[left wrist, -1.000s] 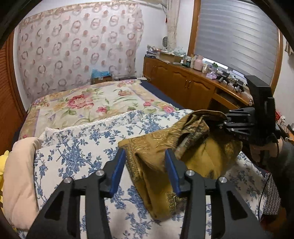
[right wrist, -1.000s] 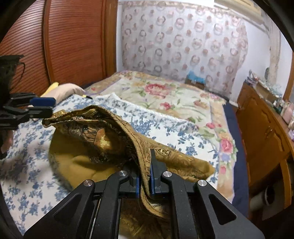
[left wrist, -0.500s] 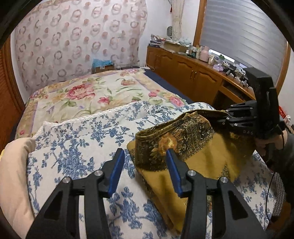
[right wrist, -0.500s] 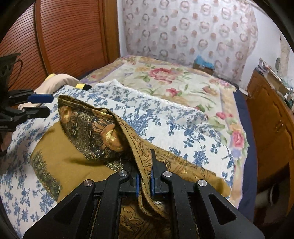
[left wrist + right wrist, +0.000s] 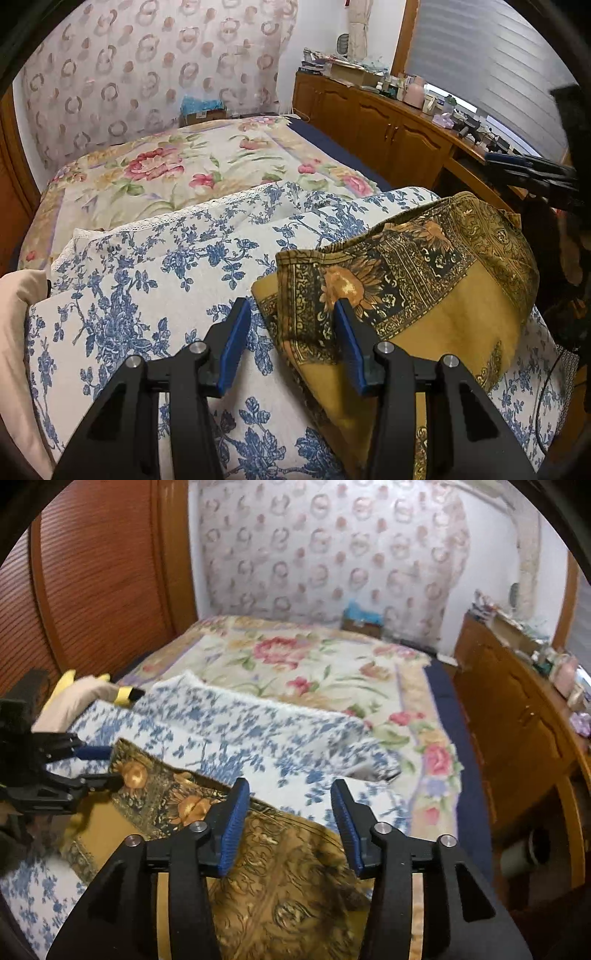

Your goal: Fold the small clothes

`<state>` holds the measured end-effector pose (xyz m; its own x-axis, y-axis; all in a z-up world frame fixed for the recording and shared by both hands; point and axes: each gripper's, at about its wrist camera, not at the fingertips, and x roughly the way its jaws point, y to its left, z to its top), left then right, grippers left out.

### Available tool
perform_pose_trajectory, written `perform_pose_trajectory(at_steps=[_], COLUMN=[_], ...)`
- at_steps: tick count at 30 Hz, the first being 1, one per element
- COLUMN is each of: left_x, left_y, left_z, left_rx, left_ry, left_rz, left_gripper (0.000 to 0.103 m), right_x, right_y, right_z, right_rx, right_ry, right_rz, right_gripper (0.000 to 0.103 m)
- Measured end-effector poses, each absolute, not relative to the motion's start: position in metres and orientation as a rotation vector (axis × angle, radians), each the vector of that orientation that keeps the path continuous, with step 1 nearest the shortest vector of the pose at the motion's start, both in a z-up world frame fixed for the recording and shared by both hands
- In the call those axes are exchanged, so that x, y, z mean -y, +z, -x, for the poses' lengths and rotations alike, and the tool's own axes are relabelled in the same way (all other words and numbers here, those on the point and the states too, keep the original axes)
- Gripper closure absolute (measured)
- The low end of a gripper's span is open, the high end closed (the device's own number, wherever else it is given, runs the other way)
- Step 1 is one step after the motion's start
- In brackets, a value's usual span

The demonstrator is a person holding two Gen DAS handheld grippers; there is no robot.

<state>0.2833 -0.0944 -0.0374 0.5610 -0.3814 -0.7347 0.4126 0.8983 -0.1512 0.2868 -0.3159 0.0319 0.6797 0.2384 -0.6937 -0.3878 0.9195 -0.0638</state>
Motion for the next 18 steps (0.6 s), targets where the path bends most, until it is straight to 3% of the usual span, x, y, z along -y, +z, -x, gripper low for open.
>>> perform_pose_trajectory(at_steps=[2, 13, 18], left_x=[0.095, 0.097, 0.098], left_y=[-0.039, -0.056, -0.057], left_z=[-0.286, -0.301, -0.301], left_rx=[-0.860, -0.912, -0.915], left_ry=[-0.466, -0.476, -0.478], left_rz=[-0.041, -0.042, -0.043], left_gripper=[0.057, 0.056, 0.055], right_x=[0.326, 0.380, 0.391], right_y=[0.032, -0.035, -0.047], right_z=[-0.277, -0.252, -0.258], right_rx=[-0.747, -0.918, -0.921], right_ry=[0.339, 0.213, 0.182], right_rz=[0.189, 0.052, -0.017], right_gripper=[0.044, 0.041, 0.028])
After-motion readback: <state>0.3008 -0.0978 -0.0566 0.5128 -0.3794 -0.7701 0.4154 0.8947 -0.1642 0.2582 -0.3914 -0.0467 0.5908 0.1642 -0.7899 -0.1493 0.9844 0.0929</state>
